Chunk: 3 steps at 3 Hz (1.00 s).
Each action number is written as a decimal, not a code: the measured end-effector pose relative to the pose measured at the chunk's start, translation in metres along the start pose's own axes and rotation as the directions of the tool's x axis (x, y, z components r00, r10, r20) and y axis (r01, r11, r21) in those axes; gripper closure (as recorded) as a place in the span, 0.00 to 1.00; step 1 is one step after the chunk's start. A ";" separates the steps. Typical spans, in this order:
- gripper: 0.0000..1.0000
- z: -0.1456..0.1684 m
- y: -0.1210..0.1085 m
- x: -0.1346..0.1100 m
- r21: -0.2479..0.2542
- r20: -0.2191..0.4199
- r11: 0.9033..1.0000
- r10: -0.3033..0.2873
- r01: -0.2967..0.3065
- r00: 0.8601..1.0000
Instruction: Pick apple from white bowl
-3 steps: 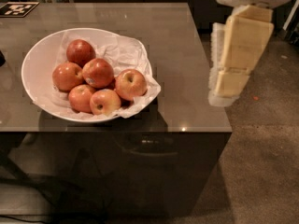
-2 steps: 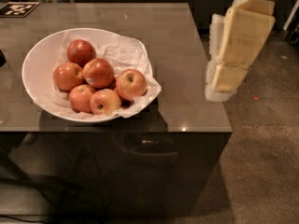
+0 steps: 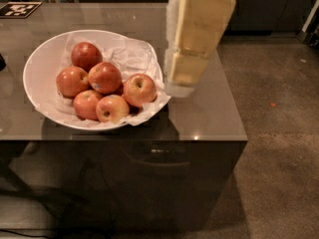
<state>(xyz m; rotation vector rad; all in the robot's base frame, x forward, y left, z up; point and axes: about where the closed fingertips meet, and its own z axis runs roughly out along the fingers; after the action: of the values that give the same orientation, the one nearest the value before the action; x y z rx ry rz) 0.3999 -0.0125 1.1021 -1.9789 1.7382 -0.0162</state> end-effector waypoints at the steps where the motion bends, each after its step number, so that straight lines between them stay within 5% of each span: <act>1: 0.00 0.026 -0.012 -0.037 -0.081 0.036 0.996 -0.022 0.024 0.999; 2: 0.00 0.061 -0.030 -0.042 -0.151 0.044 0.988 -0.009 0.016 0.999; 3: 0.00 0.071 -0.041 -0.048 -0.146 0.066 0.989 -0.004 0.014 0.998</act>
Offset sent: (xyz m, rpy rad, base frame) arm 0.0664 0.0561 -0.0857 -0.1261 0.3793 0.0975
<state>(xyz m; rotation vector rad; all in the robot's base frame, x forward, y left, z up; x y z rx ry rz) 0.4521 0.0600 1.0707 -2.0669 1.7324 0.1765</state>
